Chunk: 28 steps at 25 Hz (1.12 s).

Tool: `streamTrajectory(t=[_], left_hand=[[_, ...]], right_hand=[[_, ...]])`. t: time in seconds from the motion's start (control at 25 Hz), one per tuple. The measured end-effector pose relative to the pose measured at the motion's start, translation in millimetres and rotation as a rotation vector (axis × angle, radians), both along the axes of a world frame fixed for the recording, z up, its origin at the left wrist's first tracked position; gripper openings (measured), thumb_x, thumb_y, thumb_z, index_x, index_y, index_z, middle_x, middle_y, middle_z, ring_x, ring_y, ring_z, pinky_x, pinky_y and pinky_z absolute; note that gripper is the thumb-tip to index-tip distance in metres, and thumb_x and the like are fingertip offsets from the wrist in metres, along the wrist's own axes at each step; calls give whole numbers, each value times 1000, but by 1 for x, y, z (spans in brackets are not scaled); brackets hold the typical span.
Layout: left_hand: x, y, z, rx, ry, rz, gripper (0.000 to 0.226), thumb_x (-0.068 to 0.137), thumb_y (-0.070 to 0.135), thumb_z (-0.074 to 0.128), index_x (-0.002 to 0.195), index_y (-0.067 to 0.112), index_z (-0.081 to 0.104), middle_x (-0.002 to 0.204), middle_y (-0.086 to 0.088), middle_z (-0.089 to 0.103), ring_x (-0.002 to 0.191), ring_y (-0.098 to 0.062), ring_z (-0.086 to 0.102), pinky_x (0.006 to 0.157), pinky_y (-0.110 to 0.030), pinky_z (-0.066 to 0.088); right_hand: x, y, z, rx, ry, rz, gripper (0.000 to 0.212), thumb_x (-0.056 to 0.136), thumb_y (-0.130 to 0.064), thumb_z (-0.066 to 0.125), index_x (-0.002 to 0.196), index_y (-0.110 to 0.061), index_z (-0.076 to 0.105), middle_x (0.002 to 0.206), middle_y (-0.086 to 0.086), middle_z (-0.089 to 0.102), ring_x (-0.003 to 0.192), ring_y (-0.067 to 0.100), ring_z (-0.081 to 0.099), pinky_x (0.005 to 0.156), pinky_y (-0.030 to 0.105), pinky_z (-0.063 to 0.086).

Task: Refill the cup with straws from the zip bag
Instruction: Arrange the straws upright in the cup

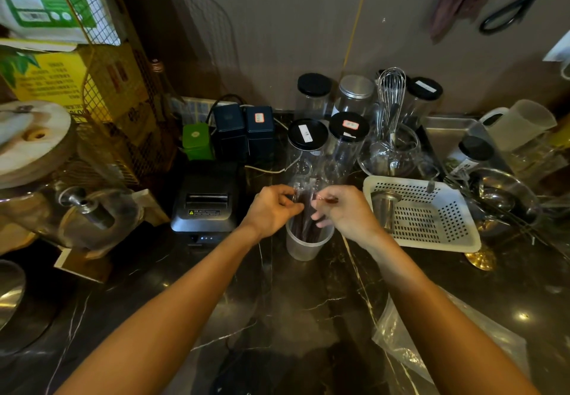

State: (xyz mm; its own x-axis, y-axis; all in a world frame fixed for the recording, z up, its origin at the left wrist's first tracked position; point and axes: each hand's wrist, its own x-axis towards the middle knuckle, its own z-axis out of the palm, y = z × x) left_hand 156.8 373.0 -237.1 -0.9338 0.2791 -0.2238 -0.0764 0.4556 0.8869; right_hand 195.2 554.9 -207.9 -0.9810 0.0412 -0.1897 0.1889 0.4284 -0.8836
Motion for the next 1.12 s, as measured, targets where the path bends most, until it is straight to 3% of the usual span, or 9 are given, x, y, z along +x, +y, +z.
streamTrajectory(t=[0.08, 0.16, 0.24, 0.32, 0.48, 0.68, 0.8, 0.92, 1.12], left_hand=[[1, 1, 2, 5, 12, 5, 44, 94, 17, 73, 135, 10, 60, 84, -6, 75, 93, -17, 75, 95, -35, 59], [2, 4, 3, 2, 33, 9, 40, 94, 17, 72, 133, 11, 62, 87, -10, 76, 94, -18, 75, 94, -34, 59], [2, 5, 4, -8, 39, 10, 39, 95, 17, 71, 132, 11, 63, 87, -9, 76, 94, -16, 74, 95, -34, 58], [4, 7, 5, -11, 36, 8, 38, 95, 16, 71, 132, 12, 63, 89, -11, 77, 94, -16, 75, 95, -34, 58], [6, 8, 6, -10, 4, -15, 48, 95, 14, 70, 141, 12, 56, 96, -10, 78, 99, -15, 74, 94, -30, 56], [6, 5, 3, -4, -17, -10, 53, 92, 14, 74, 142, 12, 56, 93, -5, 78, 95, -14, 75, 98, -39, 59], [7, 8, 4, -21, -36, -7, 61, 87, 17, 80, 143, 11, 54, 84, 0, 74, 81, -8, 72, 80, -23, 57], [9, 14, 5, -22, -51, -17, 72, 85, 18, 83, 148, 11, 49, 86, 1, 72, 82, -10, 71, 76, -18, 53], [7, 13, 3, -50, -39, -14, 73, 82, 18, 85, 146, 11, 51, 92, -4, 72, 91, -20, 74, 82, -27, 58]], right_hand=[[2, 6, 2, 77, 58, -36, 10, 99, -11, 69, 91, -18, 70, 76, 5, 72, 68, 13, 75, 70, 39, 68], [1, 12, 14, 161, 93, -28, 7, 100, -12, 68, 106, -14, 72, 80, 1, 71, 69, 13, 74, 71, 36, 67], [-3, 12, 25, 229, 90, 19, 31, 101, -11, 66, 132, -11, 64, 86, -5, 65, 70, 13, 72, 70, 32, 65], [-8, 4, 27, 314, 100, 80, 44, 100, -13, 67, 142, -15, 55, 87, -7, 61, 73, 14, 70, 73, 34, 64], [-9, -12, 11, 518, 187, 172, 45, 99, -17, 69, 140, -16, 51, 94, -2, 68, 94, 20, 72, 80, 33, 56], [2, 0, 6, 396, 241, 54, 57, 98, -17, 71, 149, -13, 45, 87, -13, 62, 93, 6, 65, 84, 25, 54], [8, 13, 0, 292, 214, -57, 55, 96, -19, 74, 145, -12, 50, 91, -7, 68, 100, 9, 66, 91, 22, 52], [8, 13, -5, 319, 229, -46, 42, 95, -24, 76, 132, -12, 59, 92, -1, 69, 94, 15, 69, 87, 31, 58], [-2, 1, -2, 306, 247, 14, 31, 99, -22, 71, 127, -15, 61, 89, -9, 70, 76, 5, 68, 76, 25, 57]])
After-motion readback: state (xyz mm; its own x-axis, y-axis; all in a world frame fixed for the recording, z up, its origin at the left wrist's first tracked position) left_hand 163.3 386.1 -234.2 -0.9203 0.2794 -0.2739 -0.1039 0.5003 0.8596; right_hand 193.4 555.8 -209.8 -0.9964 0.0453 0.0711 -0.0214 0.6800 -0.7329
